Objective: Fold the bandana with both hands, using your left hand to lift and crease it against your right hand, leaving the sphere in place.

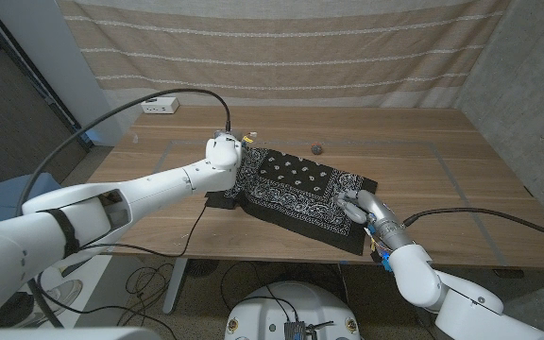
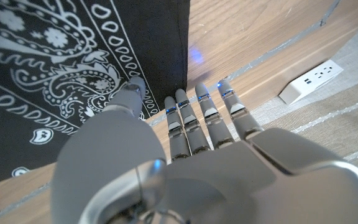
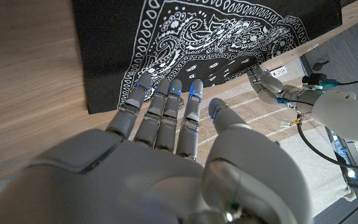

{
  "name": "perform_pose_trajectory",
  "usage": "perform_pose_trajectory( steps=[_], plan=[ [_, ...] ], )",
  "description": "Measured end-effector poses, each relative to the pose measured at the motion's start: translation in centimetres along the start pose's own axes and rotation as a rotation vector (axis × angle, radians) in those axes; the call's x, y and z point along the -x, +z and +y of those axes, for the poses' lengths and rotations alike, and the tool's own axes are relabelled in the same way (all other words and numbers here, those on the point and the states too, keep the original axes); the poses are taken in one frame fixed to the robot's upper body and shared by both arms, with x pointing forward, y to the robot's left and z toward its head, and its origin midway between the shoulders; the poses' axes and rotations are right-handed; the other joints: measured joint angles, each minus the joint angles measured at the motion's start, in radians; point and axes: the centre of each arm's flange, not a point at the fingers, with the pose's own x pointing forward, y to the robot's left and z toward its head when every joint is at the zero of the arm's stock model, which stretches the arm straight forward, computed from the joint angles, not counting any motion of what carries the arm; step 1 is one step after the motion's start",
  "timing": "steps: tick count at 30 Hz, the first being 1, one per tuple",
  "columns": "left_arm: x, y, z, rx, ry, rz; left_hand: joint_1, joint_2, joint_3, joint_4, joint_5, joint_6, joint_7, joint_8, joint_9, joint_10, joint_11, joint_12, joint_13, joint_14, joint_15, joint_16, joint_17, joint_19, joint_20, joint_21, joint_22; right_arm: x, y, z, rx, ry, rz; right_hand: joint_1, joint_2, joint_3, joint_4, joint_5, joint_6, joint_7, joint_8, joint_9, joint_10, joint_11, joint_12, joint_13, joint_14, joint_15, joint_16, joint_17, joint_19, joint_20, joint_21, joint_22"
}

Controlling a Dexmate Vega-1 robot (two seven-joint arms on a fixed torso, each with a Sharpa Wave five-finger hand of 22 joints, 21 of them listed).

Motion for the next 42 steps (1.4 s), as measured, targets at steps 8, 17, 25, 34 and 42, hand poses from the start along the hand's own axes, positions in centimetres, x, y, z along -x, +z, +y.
perform_pose_trajectory(
  steps=[8,17,25,34,42],
  plan=[
    [-0.4,0.7,-0.2,-0.087,0.009,0.037,0.010,0.010,-0.031,0.001,-0.003,0.067,-0.005,0.012,-0.001,0.083,-0.012,0.020,0.005,0.035,-0.004,0.014,0.004,0.001,0.000,0.000,0.000,0.4,-0.1,0.1,-0.003,-0.005,-0.003,-0.013,-0.013,-0.002,0.010,-0.007,0.061,0.003,0.004,0.000,0.055,0.012,0.008,0.000,0.063,0.002,0.010,-0.003,0.040,0.000,0.015,0.000],
    [-0.5,1.2,-0.6,-0.107,0.027,0.030,0.057,0.052,-0.046,0.007,-0.004,0.255,0.000,0.051,-0.002,0.260,-0.030,0.057,0.004,0.101,-0.013,0.029,-0.007,0.016,-0.016,0.011,0.005,0.8,-0.2,0.0,0.027,-0.014,-0.020,-0.012,-0.024,0.005,-0.009,-0.015,0.256,0.024,0.032,0.000,0.194,0.019,0.036,0.000,0.149,-0.024,0.040,0.006,0.066,-0.005,0.023,0.005],
    [-0.3,1.5,-0.7,-0.100,0.058,0.004,0.116,0.098,-0.042,-0.007,-0.004,0.395,0.013,0.082,0.009,0.406,-0.037,0.101,0.023,0.161,-0.015,0.029,-0.012,0.022,-0.022,0.022,0.005,1.0,-1.0,0.5,0.066,0.003,-0.001,-0.069,-0.013,-0.018,0.021,-0.019,0.366,0.045,0.034,-0.003,0.286,0.022,0.055,-0.003,0.179,-0.047,0.040,0.011,0.080,-0.020,0.030,0.005],
    [0.4,2.0,-0.2,-0.079,0.101,-0.031,0.178,0.133,-0.055,-0.005,-0.008,0.454,0.046,0.089,0.014,0.523,-0.041,0.184,0.084,0.269,-0.038,0.088,0.028,0.027,-0.035,0.041,0.009,0.6,-2.5,1.3,0.101,0.049,0.052,-0.109,-0.005,-0.023,0.058,-0.019,0.380,0.048,0.029,-0.002,0.292,0.016,0.055,-0.002,0.188,-0.052,0.035,0.006,0.087,-0.031,0.035,0.004],
    [1.9,2.2,1.7,-0.041,0.141,-0.071,0.214,0.148,-0.077,-0.002,-0.006,0.454,0.047,0.081,0.020,0.539,-0.045,0.243,0.147,0.297,-0.045,0.129,0.085,0.029,-0.039,0.051,0.009,0.5,-3.7,2.0,0.106,0.077,0.085,-0.120,-0.012,-0.025,0.068,-0.019,0.389,0.050,0.026,-0.002,0.295,0.012,0.055,-0.002,0.198,-0.056,0.031,0.002,0.088,-0.030,0.035,0.005]
  ],
)
